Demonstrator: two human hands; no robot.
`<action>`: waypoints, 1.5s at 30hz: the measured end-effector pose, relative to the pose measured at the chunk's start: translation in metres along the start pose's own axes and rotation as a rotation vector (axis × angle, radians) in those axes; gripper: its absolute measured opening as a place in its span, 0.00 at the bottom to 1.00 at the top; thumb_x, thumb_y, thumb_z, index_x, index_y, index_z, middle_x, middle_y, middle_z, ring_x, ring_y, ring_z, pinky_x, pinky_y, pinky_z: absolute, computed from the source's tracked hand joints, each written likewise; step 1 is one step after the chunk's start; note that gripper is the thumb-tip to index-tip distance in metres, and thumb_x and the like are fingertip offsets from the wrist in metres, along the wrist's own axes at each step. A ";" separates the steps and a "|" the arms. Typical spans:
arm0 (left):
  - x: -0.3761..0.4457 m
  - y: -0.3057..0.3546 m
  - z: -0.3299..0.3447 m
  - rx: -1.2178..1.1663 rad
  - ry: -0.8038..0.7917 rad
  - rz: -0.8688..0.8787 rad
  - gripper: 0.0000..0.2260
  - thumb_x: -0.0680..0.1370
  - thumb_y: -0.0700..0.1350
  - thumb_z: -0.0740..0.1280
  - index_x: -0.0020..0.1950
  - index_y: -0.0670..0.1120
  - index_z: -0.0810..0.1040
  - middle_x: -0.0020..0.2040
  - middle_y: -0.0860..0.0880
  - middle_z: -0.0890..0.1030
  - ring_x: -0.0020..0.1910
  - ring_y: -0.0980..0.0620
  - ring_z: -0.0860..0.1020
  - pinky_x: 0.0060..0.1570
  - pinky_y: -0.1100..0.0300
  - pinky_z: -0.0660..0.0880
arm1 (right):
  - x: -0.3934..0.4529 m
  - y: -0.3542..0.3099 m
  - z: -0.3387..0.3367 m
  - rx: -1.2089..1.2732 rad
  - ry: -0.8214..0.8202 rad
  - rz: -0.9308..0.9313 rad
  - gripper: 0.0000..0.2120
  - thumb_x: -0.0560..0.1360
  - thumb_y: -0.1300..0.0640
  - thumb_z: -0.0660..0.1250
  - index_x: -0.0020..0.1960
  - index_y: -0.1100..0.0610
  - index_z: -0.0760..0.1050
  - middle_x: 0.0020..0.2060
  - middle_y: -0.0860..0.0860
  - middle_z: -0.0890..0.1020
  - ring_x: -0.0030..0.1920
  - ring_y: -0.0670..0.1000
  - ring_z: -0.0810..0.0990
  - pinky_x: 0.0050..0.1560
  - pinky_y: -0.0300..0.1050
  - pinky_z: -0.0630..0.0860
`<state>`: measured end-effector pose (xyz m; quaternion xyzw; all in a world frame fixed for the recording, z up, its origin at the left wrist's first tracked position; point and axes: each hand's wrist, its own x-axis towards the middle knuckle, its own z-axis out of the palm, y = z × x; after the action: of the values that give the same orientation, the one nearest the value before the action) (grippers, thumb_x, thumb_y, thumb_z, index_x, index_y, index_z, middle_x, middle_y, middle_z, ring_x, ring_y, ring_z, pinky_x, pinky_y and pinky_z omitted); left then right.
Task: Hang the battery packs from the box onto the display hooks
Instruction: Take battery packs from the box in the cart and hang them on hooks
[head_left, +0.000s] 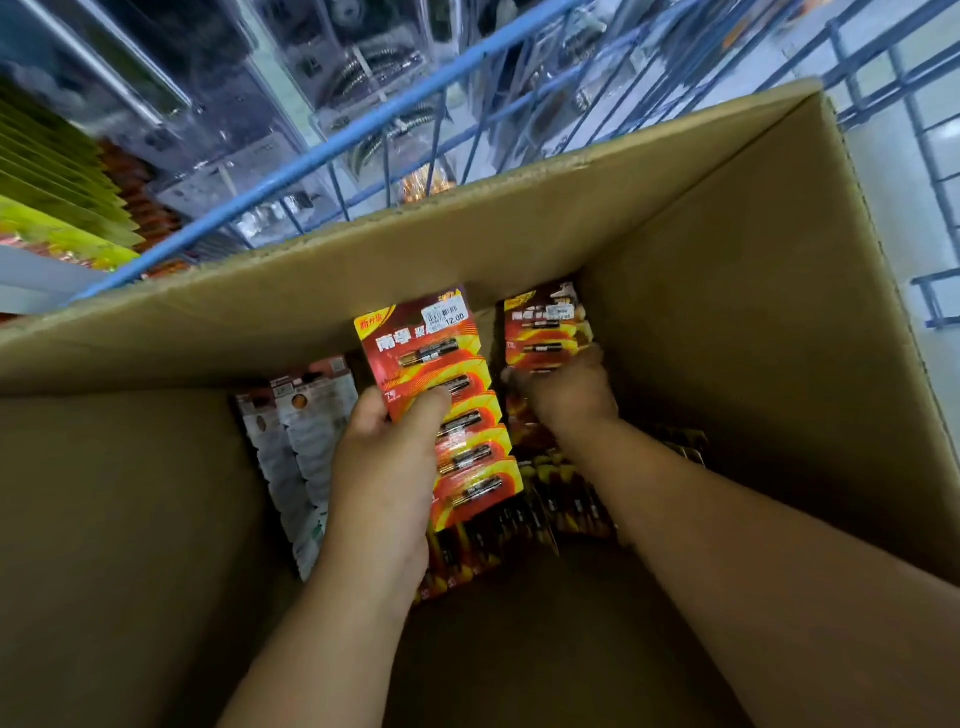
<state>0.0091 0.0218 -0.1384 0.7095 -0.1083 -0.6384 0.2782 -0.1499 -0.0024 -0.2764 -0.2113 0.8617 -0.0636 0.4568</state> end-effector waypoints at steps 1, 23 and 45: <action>-0.001 0.000 -0.001 -0.001 0.005 -0.004 0.05 0.80 0.51 0.72 0.55 0.59 0.80 0.45 0.57 0.88 0.42 0.55 0.88 0.40 0.54 0.81 | 0.001 -0.004 -0.001 0.095 -0.037 0.013 0.44 0.68 0.45 0.83 0.76 0.53 0.66 0.70 0.54 0.77 0.71 0.60 0.75 0.72 0.61 0.72; -0.186 0.118 -0.118 0.148 -0.206 0.395 0.08 0.83 0.47 0.68 0.61 0.53 0.80 0.52 0.48 0.88 0.47 0.48 0.88 0.39 0.55 0.83 | -0.300 -0.015 -0.202 0.582 -0.410 -0.326 0.14 0.79 0.58 0.72 0.64 0.52 0.81 0.56 0.56 0.87 0.56 0.60 0.87 0.61 0.62 0.80; -0.471 0.125 -0.332 -0.310 0.154 0.932 0.10 0.82 0.49 0.69 0.62 0.50 0.81 0.52 0.42 0.88 0.48 0.39 0.87 0.47 0.40 0.84 | -0.603 -0.107 -0.180 0.652 -0.729 -0.917 0.13 0.80 0.49 0.69 0.62 0.53 0.82 0.53 0.58 0.88 0.51 0.62 0.88 0.52 0.61 0.83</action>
<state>0.2787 0.2433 0.3365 0.5812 -0.2969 -0.4003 0.6433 0.0340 0.1412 0.3181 -0.4152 0.4120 -0.4332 0.6857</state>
